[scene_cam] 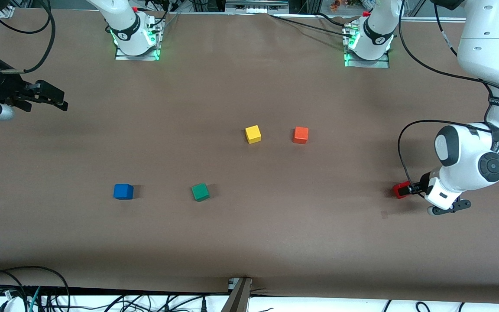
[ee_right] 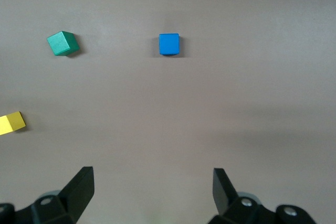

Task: Pass red block to right arm, stack on blue
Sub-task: 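Close the left gripper on the red cube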

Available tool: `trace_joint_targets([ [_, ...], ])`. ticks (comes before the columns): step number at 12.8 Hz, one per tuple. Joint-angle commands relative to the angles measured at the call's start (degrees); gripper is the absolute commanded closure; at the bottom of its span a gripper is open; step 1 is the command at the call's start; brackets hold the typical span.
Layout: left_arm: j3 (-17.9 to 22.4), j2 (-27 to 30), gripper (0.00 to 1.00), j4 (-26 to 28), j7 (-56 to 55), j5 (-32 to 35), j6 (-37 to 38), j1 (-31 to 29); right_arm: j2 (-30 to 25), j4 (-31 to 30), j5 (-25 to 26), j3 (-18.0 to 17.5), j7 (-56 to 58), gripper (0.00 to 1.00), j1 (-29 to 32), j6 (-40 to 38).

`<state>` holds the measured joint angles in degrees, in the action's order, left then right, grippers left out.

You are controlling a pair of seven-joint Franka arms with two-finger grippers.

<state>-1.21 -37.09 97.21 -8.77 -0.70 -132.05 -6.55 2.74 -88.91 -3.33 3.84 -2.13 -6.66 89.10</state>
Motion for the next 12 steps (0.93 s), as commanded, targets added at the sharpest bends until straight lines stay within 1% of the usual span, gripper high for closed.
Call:
trace_joint_targets([
  [1,-0.37,0.7,0.0,3.32,-1.68,-0.88,-3.38,0.13,0.42,1.19,0.08,-0.24,-0.33,0.0,0.24,-0.5],
  [3,-0.37,0.61,0.0,3.68,-1.68,-0.88,-3.92,0.13,0.42,1.19,0.08,-0.24,-0.33,0.0,0.24,-0.5],
  [4,-0.37,0.61,0.05,3.6,-1.68,-0.88,-3.92,0.22,0.42,1.19,0.08,-0.24,-0.33,0.0,0.24,-0.42],
  [6,-0.37,0.61,0.3,3.6,-1.16,-0.79,-3.92,0.22,0.42,1.19,0.08,-0.24,-0.24,0.0,0.24,-0.5],
  [7,-0.37,0.61,0.49,3.6,-0.98,-0.7,-3.92,0.22,0.42,1.19,0.08,-0.24,-0.33,0.0,0.24,-0.42],
  [9,-0.37,0.61,0.79,3.51,-0.81,-0.35,-3.92,0.22,0.42,1.19,0.08,-0.24,-0.24,0.0,0.24,-0.5],
  [10,-0.37,0.7,0.91,3.25,-0.72,-0.18,-3.83,0.22,0.42,1.19,0.08,-0.24,-0.24,0.0,0.24,-0.5],
  [11,-0.37,1.05,0.98,3.07,-0.54,-0.09,-3.57,0.22,0.42,1.19,0.08,-0.24,-0.33,0.0,0.24,-0.5],
  [12,-0.46,1.66,1.0,2.63,-0.02,-0.09,-3.13,0.48,0.42,1.19,0.08,-0.24,-0.24,0.0,0.24,-0.5],
])
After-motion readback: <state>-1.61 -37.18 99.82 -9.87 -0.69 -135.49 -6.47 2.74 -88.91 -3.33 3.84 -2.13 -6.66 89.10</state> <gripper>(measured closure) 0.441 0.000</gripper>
